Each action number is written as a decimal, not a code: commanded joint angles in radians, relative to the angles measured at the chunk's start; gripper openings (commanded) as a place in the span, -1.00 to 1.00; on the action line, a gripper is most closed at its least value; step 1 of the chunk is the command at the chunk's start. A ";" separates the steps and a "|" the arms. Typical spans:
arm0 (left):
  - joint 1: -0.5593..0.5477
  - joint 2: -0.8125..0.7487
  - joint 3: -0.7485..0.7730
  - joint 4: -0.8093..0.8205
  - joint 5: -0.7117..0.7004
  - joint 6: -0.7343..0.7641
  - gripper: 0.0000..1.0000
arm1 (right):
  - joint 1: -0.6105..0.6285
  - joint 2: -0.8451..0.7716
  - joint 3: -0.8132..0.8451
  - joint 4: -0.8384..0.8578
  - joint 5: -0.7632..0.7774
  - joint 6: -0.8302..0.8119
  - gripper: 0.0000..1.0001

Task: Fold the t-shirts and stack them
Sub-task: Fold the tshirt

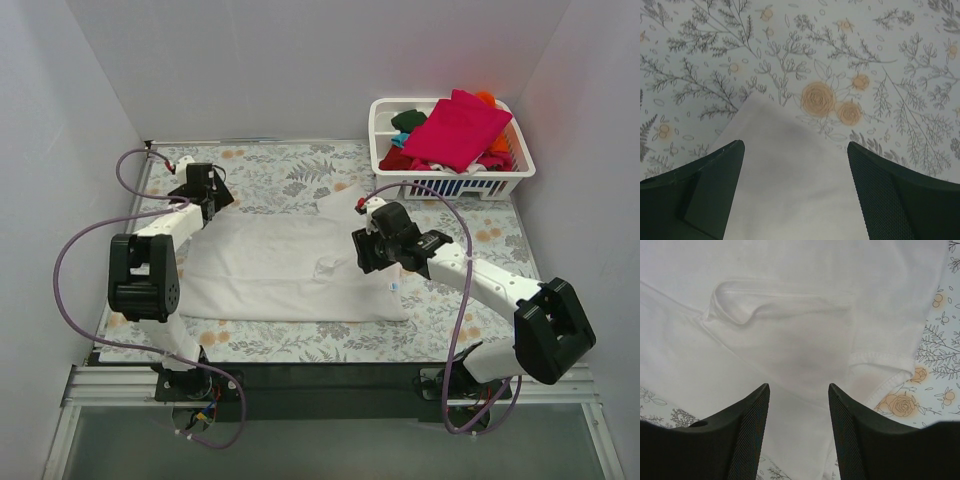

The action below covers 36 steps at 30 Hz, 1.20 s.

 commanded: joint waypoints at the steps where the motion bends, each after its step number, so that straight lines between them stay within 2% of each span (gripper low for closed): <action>1: 0.022 0.088 0.103 0.018 -0.013 0.055 0.54 | 0.005 -0.026 -0.026 0.048 -0.033 -0.002 -0.08; 6: 0.040 0.185 0.180 -0.005 -0.014 0.066 0.47 | 0.004 -0.032 -0.035 0.054 -0.038 0.002 -0.08; 10: 0.063 0.210 0.187 -0.008 0.001 0.066 0.40 | 0.005 -0.037 -0.049 0.061 -0.026 0.005 -0.08; 20: 0.115 0.240 0.182 -0.010 0.035 0.089 0.36 | 0.005 0.000 -0.053 0.081 -0.058 0.011 -0.08; 29: 0.123 0.263 0.202 -0.011 0.055 0.107 0.12 | 0.005 0.000 -0.064 0.082 -0.056 0.022 -0.08; 36: 0.124 0.271 0.205 -0.014 0.047 0.115 -0.25 | 0.007 -0.009 -0.075 0.084 -0.058 0.027 -0.08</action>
